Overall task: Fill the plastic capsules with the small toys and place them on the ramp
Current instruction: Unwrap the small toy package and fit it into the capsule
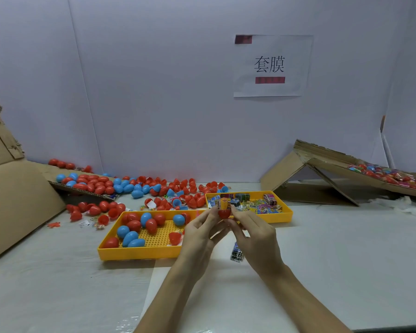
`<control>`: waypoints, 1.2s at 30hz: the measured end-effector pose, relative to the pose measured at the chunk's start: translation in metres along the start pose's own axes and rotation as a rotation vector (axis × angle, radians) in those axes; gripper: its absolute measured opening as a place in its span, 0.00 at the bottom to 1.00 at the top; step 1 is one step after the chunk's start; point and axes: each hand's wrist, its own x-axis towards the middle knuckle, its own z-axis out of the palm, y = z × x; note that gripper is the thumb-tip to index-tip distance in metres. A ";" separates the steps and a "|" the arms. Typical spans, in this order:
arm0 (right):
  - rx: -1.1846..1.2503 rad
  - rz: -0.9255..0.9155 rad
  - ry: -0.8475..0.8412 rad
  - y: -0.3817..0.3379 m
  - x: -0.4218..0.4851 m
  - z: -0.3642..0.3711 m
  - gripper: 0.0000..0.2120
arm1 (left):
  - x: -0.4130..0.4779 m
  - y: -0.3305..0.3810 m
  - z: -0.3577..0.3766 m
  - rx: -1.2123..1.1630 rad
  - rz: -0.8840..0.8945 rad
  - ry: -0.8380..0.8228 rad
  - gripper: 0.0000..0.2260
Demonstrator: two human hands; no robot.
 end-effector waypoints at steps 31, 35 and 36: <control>0.013 0.007 0.007 -0.004 0.003 -0.002 0.13 | 0.002 0.006 -0.009 -0.202 -0.173 -0.101 0.10; 0.030 0.031 0.013 -0.004 0.003 -0.001 0.13 | 0.000 0.005 -0.007 -0.162 -0.143 -0.123 0.11; 0.041 0.038 0.013 -0.004 0.003 0.000 0.12 | 0.000 0.004 -0.006 -0.150 -0.138 -0.117 0.11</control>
